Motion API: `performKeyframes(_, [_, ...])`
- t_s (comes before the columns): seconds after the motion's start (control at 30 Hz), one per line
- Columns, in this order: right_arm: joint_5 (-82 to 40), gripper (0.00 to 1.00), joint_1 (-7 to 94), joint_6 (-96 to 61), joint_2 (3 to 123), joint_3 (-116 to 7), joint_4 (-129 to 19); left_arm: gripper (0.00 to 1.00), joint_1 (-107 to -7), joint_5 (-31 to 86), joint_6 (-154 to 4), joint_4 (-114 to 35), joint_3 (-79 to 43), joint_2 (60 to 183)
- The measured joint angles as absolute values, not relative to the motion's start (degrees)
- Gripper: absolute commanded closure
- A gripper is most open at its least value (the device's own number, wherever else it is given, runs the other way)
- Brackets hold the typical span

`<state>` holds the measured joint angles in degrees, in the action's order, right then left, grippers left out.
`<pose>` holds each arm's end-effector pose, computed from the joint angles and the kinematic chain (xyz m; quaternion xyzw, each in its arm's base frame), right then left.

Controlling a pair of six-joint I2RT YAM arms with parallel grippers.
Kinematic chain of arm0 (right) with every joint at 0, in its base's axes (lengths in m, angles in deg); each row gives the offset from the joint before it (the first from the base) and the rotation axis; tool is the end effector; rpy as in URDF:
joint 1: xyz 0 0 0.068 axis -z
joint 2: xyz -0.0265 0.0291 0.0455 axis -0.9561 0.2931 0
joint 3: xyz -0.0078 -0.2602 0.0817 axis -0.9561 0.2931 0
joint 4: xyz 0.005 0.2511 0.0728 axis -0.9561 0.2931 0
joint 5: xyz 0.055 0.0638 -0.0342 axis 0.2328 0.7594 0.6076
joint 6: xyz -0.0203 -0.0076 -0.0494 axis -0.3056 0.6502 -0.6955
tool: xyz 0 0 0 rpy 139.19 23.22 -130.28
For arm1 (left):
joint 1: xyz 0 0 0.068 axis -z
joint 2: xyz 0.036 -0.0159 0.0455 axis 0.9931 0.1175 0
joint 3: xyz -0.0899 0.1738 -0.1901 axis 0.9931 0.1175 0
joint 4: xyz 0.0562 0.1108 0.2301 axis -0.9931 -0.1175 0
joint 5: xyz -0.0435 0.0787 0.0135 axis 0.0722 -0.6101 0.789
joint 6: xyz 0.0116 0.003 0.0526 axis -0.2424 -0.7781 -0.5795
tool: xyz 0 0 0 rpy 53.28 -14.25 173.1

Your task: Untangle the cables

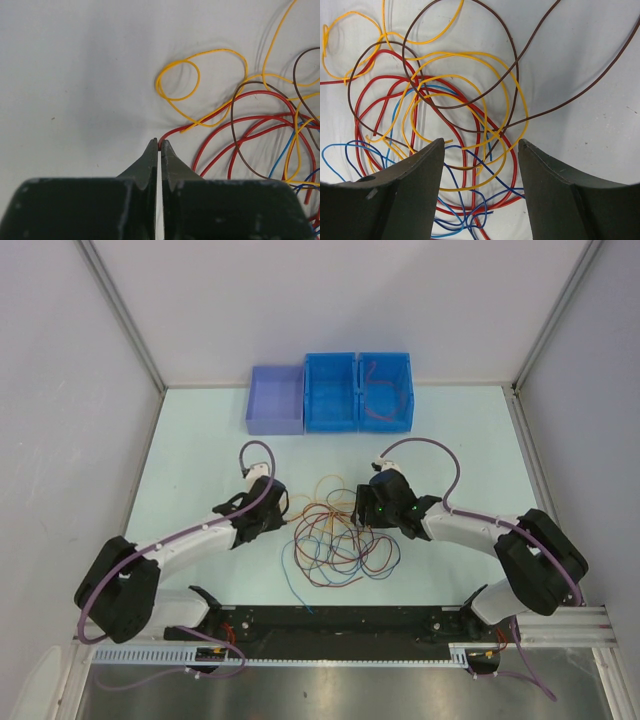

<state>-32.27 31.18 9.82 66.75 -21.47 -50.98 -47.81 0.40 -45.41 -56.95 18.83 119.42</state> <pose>0.2196 0.1933 0.1760 -0.0499 0.9284 0.2045 0.3063 0.2017 -0.1294 0.1775 -0.1017 0.9315 -0.0716 0.3417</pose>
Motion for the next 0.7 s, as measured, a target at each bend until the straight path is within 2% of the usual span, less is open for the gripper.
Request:
performKeyframes(0.27, [-32.29, 0.36, 31.18, 9.82, 66.82, -21.44, -51.07, 1.00, -47.83, 0.29, -46.50, -56.66, 18.76, 119.40])
performKeyframes(0.4, [-32.35, 0.35, 31.09, 9.82, 66.82, -21.44, -51.18, 1.00, -47.83, -0.54, -47.62, -61.60, 16.25, 115.03])
performKeyframes(0.7, [-32.73, 0.35, 30.70, 9.76, 66.65, -21.44, -51.20, 1.00, -47.87, -4.43, -52.75, -71.59, -6.68, 105.55])
